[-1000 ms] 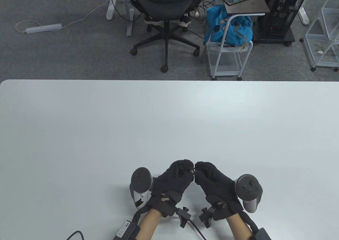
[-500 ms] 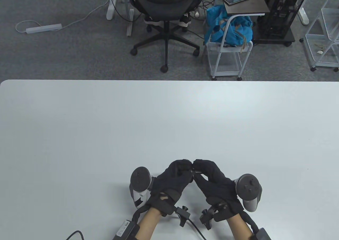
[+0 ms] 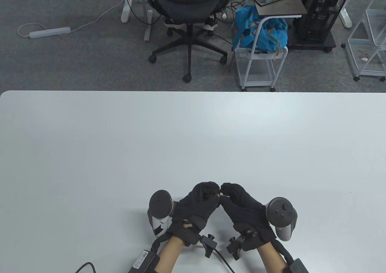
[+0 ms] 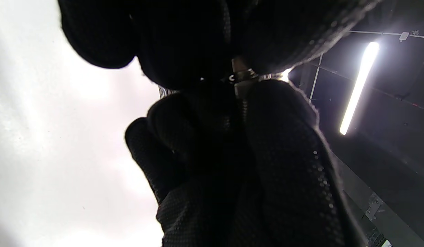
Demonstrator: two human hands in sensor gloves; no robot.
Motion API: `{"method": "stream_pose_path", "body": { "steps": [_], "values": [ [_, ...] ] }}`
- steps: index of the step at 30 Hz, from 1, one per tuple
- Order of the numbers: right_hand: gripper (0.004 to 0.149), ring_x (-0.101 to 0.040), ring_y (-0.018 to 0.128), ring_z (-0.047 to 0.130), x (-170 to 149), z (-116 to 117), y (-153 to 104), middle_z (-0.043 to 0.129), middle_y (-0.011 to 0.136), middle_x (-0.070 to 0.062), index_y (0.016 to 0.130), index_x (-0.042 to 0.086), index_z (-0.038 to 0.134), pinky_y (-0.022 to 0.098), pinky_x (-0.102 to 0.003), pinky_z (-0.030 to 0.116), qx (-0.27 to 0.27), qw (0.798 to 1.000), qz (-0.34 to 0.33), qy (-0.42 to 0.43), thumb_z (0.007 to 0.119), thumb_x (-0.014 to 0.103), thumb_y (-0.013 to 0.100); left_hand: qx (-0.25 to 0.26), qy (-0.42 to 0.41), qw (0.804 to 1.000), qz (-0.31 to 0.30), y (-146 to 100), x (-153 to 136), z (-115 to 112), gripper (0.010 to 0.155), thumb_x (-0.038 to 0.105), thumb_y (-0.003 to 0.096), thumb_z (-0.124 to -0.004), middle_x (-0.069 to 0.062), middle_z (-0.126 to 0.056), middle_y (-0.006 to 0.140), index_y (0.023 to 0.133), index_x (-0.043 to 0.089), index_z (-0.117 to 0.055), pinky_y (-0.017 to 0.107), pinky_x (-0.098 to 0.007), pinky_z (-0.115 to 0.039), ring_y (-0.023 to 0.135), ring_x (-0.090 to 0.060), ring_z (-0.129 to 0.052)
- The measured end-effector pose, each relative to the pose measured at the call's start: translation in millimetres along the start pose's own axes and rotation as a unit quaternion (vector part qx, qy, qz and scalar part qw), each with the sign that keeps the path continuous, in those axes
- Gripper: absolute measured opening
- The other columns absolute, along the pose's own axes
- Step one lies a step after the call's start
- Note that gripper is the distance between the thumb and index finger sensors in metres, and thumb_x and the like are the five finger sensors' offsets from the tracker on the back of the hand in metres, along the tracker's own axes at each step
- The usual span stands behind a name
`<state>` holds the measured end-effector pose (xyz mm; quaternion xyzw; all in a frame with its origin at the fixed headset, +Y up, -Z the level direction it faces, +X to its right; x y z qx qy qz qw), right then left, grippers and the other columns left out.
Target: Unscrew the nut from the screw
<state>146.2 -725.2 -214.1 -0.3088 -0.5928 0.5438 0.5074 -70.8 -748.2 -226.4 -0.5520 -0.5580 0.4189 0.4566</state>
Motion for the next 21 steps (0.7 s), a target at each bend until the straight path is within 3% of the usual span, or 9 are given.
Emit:
{"method": "stream_pose_path", "body": {
  "steps": [8, 11, 13, 16, 18, 21],
  "values": [
    [0.048, -0.040, 0.083, 0.078, 4, 2, 0, 0.073, 0.098, -0.014, 0.099, 0.023, 0.070, 0.064, -0.065, 0.066, 0.013, 1.000, -0.012, 0.012, 0.082, 0.028, 0.052, 0.013, -0.011, 1.000, 0.000, 0, -1, 3, 0.048, 0.037, 0.0477, -0.088, -0.013, -0.092, 0.083, 0.092, 0.023, -0.079, 0.054, -0.058, -0.081, 0.061, -0.029, -0.098],
    [0.054, -0.043, 0.086, 0.074, 1, 3, -1, 0.068, 0.102, -0.018, 0.103, 0.020, 0.066, 0.064, -0.067, 0.063, 0.011, 0.999, -0.006, 0.033, 0.081, 0.036, 0.053, 0.010, -0.011, 1.000, -0.003, 0, 0, 3, 0.048, 0.037, 0.0479, -0.088, -0.013, -0.091, 0.083, 0.093, 0.023, -0.078, 0.054, -0.057, -0.081, 0.061, -0.028, -0.097],
    [0.063, -0.046, 0.087, 0.071, -4, 3, -2, 0.065, 0.103, -0.021, 0.107, 0.015, 0.060, 0.063, -0.068, 0.061, -0.002, 0.999, 0.012, 0.034, 0.073, 0.048, 0.055, 0.012, -0.011, 1.000, -0.009, 0, 1, 3, 0.048, 0.037, 0.0479, -0.088, -0.013, -0.091, 0.083, 0.093, 0.024, -0.078, 0.054, -0.057, -0.081, 0.061, -0.028, -0.097],
    [0.065, -0.048, 0.079, 0.079, -10, 2, -3, 0.075, 0.095, -0.022, 0.103, 0.009, 0.065, 0.060, -0.069, 0.063, -0.011, 0.999, 0.040, 0.021, 0.070, 0.052, 0.055, 0.015, -0.007, 1.000, -0.018, -1, 3, 3, 0.048, 0.037, 0.0477, -0.088, -0.013, -0.091, 0.084, 0.093, 0.024, -0.079, 0.055, -0.058, -0.080, 0.062, -0.029, -0.097],
    [0.059, -0.041, 0.064, 0.091, -10, 2, -2, 0.089, 0.080, -0.016, 0.096, 0.008, 0.073, 0.055, -0.065, 0.071, -0.015, 0.999, 0.041, 0.016, 0.071, 0.050, 0.055, 0.015, -0.006, 1.000, -0.019, -1, 3, 2, 0.048, 0.036, 0.0476, -0.088, -0.013, -0.091, 0.084, 0.092, 0.023, -0.079, 0.055, -0.058, -0.080, 0.062, -0.029, -0.097],
    [0.054, -0.037, 0.058, 0.093, -6, 3, -2, 0.091, 0.074, -0.013, 0.093, 0.007, 0.075, 0.054, -0.063, 0.074, -0.021, 0.999, 0.031, 0.010, 0.074, 0.046, 0.054, 0.016, -0.007, 1.000, -0.016, -1, 1, 3, 0.048, 0.037, 0.0476, -0.088, -0.013, -0.092, 0.083, 0.092, 0.023, -0.080, 0.054, -0.057, -0.081, 0.061, -0.029, -0.098]
  ]
}}
Point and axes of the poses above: the tracker on the back of each hand, its own x axis roughly to the thumb side, its own y axis roughly from the wrist to the fingertips, z = x × y, the point moved 2 cm from there along y, roughly from the wrist to the fingertips
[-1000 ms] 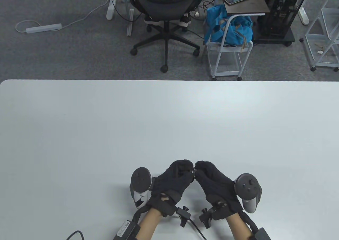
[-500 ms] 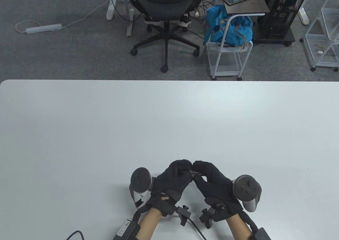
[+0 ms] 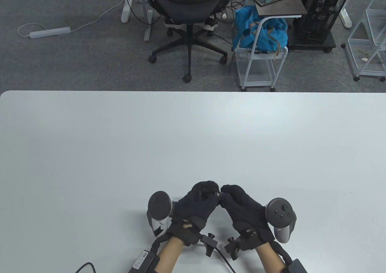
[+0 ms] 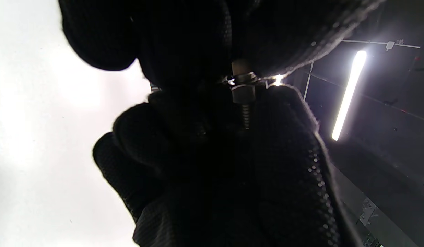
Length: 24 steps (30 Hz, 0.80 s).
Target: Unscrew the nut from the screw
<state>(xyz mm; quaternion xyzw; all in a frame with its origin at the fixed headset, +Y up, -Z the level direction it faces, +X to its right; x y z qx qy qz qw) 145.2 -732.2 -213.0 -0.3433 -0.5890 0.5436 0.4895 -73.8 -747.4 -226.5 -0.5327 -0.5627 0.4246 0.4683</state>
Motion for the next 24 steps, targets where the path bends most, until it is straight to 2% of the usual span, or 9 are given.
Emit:
{"method": "stream_pose_path", "body": {
  "steps": [9, 12, 16, 20, 22, 24],
  "values": [
    [0.052, -0.036, 0.069, 0.089, 3, 0, 2, 0.084, 0.084, -0.012, 0.100, 0.016, 0.068, 0.060, -0.062, 0.072, 0.021, 0.999, -0.024, 0.023, 0.081, 0.034, 0.053, -0.003, 0.007, 1.000, 0.008, 0, -1, 1, 0.048, 0.037, 0.0479, -0.088, -0.013, -0.091, 0.083, 0.093, 0.023, -0.079, 0.055, -0.058, -0.080, 0.062, -0.029, -0.097],
    [0.050, -0.038, 0.080, 0.082, 3, 0, 2, 0.076, 0.095, -0.013, 0.100, 0.023, 0.068, 0.063, -0.064, 0.068, 0.029, 0.999, -0.026, 0.032, 0.081, 0.030, 0.053, 0.000, 0.001, 1.000, 0.009, 1, -1, 1, 0.048, 0.037, 0.0479, -0.088, -0.013, -0.091, 0.084, 0.093, 0.023, -0.079, 0.055, -0.058, -0.080, 0.061, -0.029, -0.097],
    [0.052, -0.045, 0.089, 0.070, -1, 2, 2, 0.064, 0.105, -0.019, 0.102, 0.022, 0.067, 0.066, -0.068, 0.059, 0.048, 0.993, -0.013, 0.110, 0.079, 0.039, 0.054, 0.004, 0.001, 1.000, 0.010, 0, -1, 2, 0.048, 0.037, 0.0479, -0.088, -0.013, -0.091, 0.084, 0.093, 0.023, -0.079, 0.055, -0.058, -0.080, 0.062, -0.029, -0.097],
    [0.066, -0.048, 0.089, 0.068, -8, 0, 1, 0.062, 0.106, -0.023, 0.109, 0.014, 0.057, 0.064, -0.069, 0.057, 0.021, 0.997, 0.011, 0.075, 0.071, 0.051, 0.056, 0.002, 0.005, 1.000, 0.007, 1, -1, 1, 0.047, 0.036, 0.0480, -0.088, -0.013, -0.090, 0.085, 0.093, 0.023, -0.079, 0.056, -0.058, -0.079, 0.063, -0.029, -0.096],
    [0.068, -0.049, 0.085, 0.072, -10, -1, 1, 0.067, 0.102, -0.024, 0.107, 0.011, 0.060, 0.062, -0.070, 0.059, 0.020, 0.999, 0.028, 0.039, 0.069, 0.054, 0.056, 0.001, 0.005, 1.000, 0.004, 1, -1, 1, 0.047, 0.036, 0.0480, -0.088, -0.013, -0.090, 0.085, 0.093, 0.023, -0.079, 0.056, -0.058, -0.079, 0.064, -0.030, -0.096],
    [0.064, -0.046, 0.074, 0.083, -11, 0, 2, 0.080, 0.091, -0.021, 0.100, 0.008, 0.068, 0.058, -0.069, 0.065, 0.025, 0.999, 0.031, 0.033, 0.070, 0.054, 0.055, 0.001, 0.006, 1.000, 0.002, 1, -1, 1, 0.047, 0.036, 0.0481, -0.088, -0.013, -0.089, 0.085, 0.093, 0.024, -0.078, 0.056, -0.059, -0.078, 0.064, -0.030, -0.095]
  ]
}}
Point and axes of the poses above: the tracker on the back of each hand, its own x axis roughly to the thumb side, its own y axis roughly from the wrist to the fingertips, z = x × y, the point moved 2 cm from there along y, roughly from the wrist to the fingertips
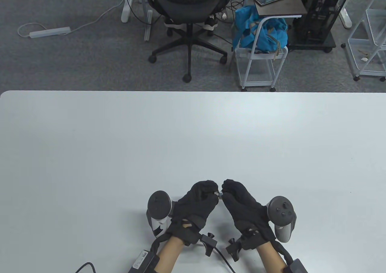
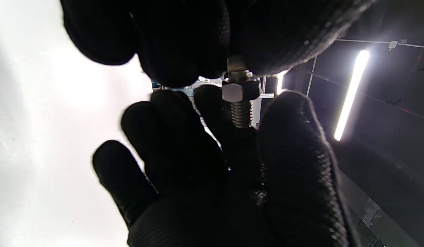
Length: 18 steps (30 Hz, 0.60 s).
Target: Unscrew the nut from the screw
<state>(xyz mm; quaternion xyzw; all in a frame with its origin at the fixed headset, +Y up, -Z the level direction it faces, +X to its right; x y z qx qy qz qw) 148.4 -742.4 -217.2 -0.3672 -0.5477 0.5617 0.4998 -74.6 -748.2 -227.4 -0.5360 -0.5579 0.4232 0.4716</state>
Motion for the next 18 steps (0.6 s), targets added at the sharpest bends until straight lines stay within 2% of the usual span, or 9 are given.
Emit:
{"method": "stream_pose_path", "body": {
  "steps": [3, 8, 18],
  "values": [
    [0.062, -0.043, 0.069, 0.086, 0, 3, 0, 0.084, 0.084, -0.018, 0.098, 0.008, 0.068, 0.057, -0.068, 0.067, 0.009, 1.000, 0.004, 0.022, 0.071, 0.052, 0.055, 0.001, 0.005, 1.000, 0.000, 0, -1, 0, 0.047, 0.036, 0.0480, -0.088, -0.013, -0.089, 0.085, 0.093, 0.024, -0.078, 0.056, -0.059, -0.078, 0.064, -0.030, -0.095],
    [0.056, -0.036, 0.062, 0.090, 3, 2, 0, 0.087, 0.077, -0.011, 0.097, 0.009, 0.069, 0.057, -0.063, 0.072, -0.003, 1.000, -0.007, -0.005, 0.074, 0.046, 0.055, -0.003, 0.010, 1.000, 0.000, 0, -1, -1, 0.047, 0.036, 0.0482, -0.088, -0.013, -0.089, 0.085, 0.093, 0.024, -0.078, 0.056, -0.059, -0.078, 0.064, -0.030, -0.095],
    [0.051, -0.034, 0.062, 0.091, 11, 0, -1, 0.087, 0.078, -0.010, 0.097, 0.011, 0.068, 0.057, -0.061, 0.074, -0.020, 0.999, -0.032, -0.001, 0.078, 0.037, 0.054, -0.015, 0.013, 1.000, 0.003, 0, -2, -4, 0.050, 0.040, 0.0495, -0.085, -0.013, -0.091, 0.083, 0.095, 0.022, -0.078, 0.055, -0.059, -0.078, 0.062, -0.030, -0.097]
  ]
}}
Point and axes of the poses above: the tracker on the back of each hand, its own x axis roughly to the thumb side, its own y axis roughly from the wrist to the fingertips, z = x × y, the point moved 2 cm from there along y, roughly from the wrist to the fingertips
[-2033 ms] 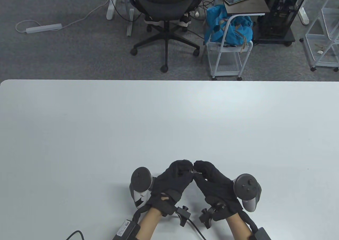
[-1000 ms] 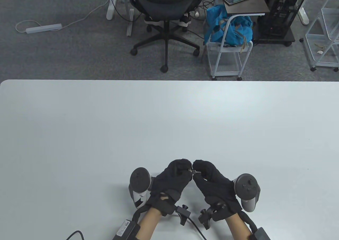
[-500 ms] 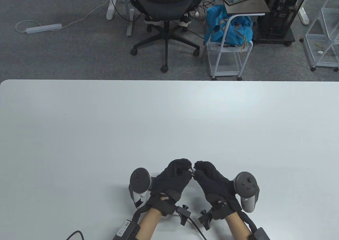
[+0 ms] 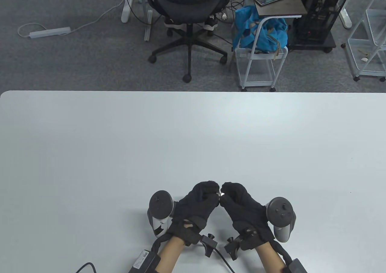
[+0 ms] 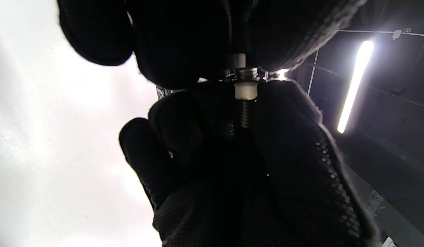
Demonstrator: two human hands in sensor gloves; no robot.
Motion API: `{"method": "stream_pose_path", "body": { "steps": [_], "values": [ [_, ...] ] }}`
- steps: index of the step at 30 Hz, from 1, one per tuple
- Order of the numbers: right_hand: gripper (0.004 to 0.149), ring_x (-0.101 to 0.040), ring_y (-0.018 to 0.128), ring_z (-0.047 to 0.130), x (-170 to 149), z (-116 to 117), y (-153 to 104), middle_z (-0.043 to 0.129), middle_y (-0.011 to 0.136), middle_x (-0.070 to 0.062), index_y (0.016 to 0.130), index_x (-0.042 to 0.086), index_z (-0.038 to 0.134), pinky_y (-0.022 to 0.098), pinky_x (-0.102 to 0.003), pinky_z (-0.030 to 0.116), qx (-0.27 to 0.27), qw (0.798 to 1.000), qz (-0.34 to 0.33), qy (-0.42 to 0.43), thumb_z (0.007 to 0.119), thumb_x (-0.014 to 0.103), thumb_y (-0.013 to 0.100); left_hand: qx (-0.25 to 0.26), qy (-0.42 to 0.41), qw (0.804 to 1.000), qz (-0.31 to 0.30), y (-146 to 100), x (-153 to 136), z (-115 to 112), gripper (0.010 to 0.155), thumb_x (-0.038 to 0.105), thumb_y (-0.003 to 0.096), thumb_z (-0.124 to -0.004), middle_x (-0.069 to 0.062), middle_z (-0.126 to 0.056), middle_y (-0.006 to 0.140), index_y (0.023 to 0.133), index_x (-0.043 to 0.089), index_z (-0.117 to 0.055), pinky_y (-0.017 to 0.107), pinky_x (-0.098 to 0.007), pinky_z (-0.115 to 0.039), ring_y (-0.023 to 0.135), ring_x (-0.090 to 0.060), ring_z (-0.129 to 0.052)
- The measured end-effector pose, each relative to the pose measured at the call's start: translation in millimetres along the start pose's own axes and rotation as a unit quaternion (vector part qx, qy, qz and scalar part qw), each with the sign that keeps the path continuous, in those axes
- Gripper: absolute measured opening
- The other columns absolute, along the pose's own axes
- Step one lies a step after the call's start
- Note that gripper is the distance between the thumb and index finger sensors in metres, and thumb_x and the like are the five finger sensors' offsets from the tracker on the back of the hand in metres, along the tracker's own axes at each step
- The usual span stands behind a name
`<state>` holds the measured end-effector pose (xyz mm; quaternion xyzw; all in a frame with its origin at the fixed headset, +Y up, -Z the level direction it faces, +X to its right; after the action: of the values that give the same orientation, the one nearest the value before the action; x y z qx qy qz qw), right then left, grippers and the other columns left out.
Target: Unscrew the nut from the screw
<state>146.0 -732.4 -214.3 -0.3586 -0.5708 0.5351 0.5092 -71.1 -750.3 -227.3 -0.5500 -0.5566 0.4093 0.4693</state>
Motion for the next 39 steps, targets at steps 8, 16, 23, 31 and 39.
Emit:
{"method": "stream_pose_path", "body": {
  "steps": [8, 16, 23, 31, 39],
  "values": [
    [0.048, -0.039, 0.079, 0.081, 5, 0, 0, 0.073, 0.096, -0.014, 0.099, 0.022, 0.068, 0.063, -0.065, 0.066, 0.011, 1.000, -0.018, -0.002, 0.079, 0.030, 0.054, -0.014, -0.013, 0.999, 0.028, 1, -3, 0, 0.049, 0.040, 0.0494, -0.085, -0.012, -0.093, 0.082, 0.094, 0.021, -0.079, 0.054, -0.059, -0.080, 0.060, -0.029, -0.098],
    [0.066, -0.045, 0.071, 0.085, -8, -1, -1, 0.080, 0.088, -0.021, 0.103, 0.007, 0.062, 0.057, -0.068, 0.066, 0.001, 0.999, 0.039, 0.005, 0.070, 0.053, 0.056, -0.005, -0.014, 1.000, 0.008, 1, 0, -1, 0.049, 0.038, 0.0489, -0.086, -0.013, -0.090, 0.085, 0.094, 0.023, -0.077, 0.055, -0.058, -0.079, 0.062, -0.029, -0.096],
    [0.052, -0.032, 0.053, 0.095, -2, -1, 0, 0.092, 0.068, -0.008, 0.094, 0.008, 0.072, 0.053, -0.060, 0.077, -0.001, 1.000, 0.019, -0.005, 0.074, 0.042, 0.055, -0.014, 0.000, 1.000, 0.005, 1, -1, -3, 0.049, 0.039, 0.0497, -0.085, -0.013, -0.090, 0.085, 0.095, 0.023, -0.077, 0.055, -0.059, -0.079, 0.062, -0.029, -0.096],
    [0.048, -0.040, 0.077, 0.082, 10, 1, -1, 0.076, 0.092, -0.014, 0.099, 0.022, 0.069, 0.062, -0.065, 0.067, 0.019, 0.999, -0.019, -0.023, 0.080, 0.031, 0.054, -0.017, -0.020, 0.999, 0.024, 2, -5, 0, 0.049, 0.040, 0.0497, -0.085, -0.013, -0.092, 0.082, 0.094, 0.022, -0.078, 0.054, -0.058, -0.080, 0.060, -0.029, -0.098],
    [0.067, -0.047, 0.082, 0.075, 5, 0, -3, 0.069, 0.100, -0.022, 0.109, 0.011, 0.057, 0.061, -0.069, 0.061, -0.006, 1.000, -0.006, 0.013, 0.072, 0.048, 0.055, -0.003, -0.048, 0.998, 0.027, 0, -4, 2, 0.048, 0.038, 0.0495, -0.085, -0.013, -0.089, 0.085, 0.095, 0.023, -0.076, 0.055, -0.058, -0.079, 0.062, -0.028, -0.096]
  ]
}}
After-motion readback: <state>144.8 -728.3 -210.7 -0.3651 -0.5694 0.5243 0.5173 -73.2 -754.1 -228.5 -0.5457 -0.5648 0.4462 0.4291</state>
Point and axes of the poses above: the tracker on the back of each hand, its own x axis roughly to the thumb side, its own y axis roughly from the wrist to the fingertips, z = x × y, the point moved 2 cm from there along y, roughly from the wrist to the fingertips
